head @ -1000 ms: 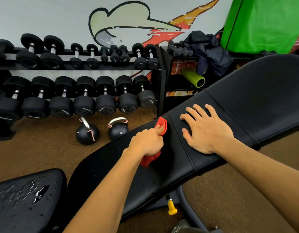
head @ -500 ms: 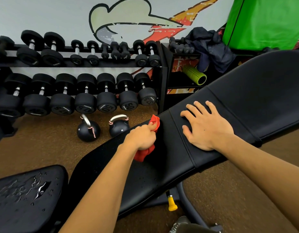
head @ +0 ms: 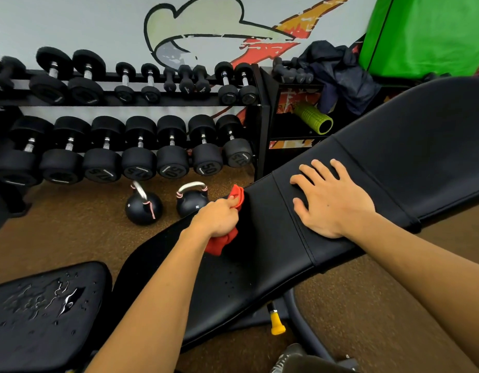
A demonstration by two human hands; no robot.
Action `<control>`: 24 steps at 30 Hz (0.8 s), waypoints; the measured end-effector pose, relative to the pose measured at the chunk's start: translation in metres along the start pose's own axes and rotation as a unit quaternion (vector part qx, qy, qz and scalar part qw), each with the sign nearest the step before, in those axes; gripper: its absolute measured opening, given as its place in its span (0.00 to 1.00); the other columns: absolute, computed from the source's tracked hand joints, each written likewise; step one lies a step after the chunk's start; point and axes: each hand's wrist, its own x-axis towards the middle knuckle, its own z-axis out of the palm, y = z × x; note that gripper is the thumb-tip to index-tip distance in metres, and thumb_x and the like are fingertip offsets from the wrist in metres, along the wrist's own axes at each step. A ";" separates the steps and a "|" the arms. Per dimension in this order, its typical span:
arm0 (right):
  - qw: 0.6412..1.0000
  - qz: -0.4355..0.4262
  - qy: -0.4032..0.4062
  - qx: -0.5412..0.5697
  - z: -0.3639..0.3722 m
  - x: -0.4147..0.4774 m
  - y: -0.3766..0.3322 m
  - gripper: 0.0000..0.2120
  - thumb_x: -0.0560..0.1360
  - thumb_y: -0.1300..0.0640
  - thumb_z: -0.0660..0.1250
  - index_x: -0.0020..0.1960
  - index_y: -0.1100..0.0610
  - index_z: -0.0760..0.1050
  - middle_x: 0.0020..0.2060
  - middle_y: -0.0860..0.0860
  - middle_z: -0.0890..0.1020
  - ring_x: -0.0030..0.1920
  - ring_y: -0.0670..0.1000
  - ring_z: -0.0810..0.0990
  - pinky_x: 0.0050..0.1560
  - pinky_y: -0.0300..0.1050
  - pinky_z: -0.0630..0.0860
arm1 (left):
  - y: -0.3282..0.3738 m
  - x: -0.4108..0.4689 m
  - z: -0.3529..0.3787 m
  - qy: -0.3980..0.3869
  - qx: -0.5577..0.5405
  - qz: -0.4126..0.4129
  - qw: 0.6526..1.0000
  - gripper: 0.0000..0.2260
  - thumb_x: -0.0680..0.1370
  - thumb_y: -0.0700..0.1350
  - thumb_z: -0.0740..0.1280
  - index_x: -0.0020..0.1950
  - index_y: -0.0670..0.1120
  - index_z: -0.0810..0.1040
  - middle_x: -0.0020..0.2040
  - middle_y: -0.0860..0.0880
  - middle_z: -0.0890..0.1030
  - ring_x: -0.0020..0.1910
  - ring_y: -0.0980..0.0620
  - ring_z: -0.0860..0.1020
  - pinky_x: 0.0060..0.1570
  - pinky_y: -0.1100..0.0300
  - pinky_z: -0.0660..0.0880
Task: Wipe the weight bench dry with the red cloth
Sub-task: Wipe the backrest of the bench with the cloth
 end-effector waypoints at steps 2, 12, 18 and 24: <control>1.000 0.000 0.000 0.000 0.000 0.000 0.001 0.29 0.82 0.40 0.46 0.80 0.49 0.58 0.82 0.53 0.59 0.83 0.58 0.52 0.81 0.63 0.47 | 0.006 0.005 -0.003 0.006 -0.014 -0.003 1.000 0.27 0.80 0.46 0.53 0.80 0.60 0.65 0.63 0.41 0.82 0.60 0.36 0.80 0.64 0.43 0.75; 1.000 -0.003 -0.003 0.000 0.001 0.001 -0.002 0.29 0.82 0.40 0.44 0.80 0.49 0.58 0.82 0.53 0.58 0.83 0.58 0.51 0.81 0.63 0.47 | -0.013 -0.011 0.007 -0.002 -0.019 0.015 1.000 0.26 0.79 0.49 0.53 0.77 0.62 0.67 0.53 0.47 0.84 0.50 0.44 0.82 0.59 0.45 0.77; 1.000 -0.002 -0.004 -0.005 0.001 0.001 -0.001 0.30 0.81 0.40 0.43 0.80 0.49 0.58 0.82 0.53 0.59 0.83 0.58 0.52 0.81 0.63 0.47 | 0.006 0.001 0.002 0.017 -0.022 0.001 1.000 0.32 0.74 0.50 0.51 0.79 0.60 0.65 0.63 0.40 0.81 0.62 0.35 0.78 0.64 0.43 0.75; 1.000 0.001 -0.005 -0.008 0.004 0.003 -0.001 0.31 0.80 0.39 0.42 0.80 0.49 0.58 0.82 0.52 0.59 0.83 0.57 0.52 0.81 0.63 0.47 | 0.037 -0.029 0.015 0.020 0.033 0.119 0.992 0.27 0.82 0.46 0.53 0.82 0.62 0.58 0.78 0.46 0.69 0.68 0.35 0.74 0.66 0.43 0.71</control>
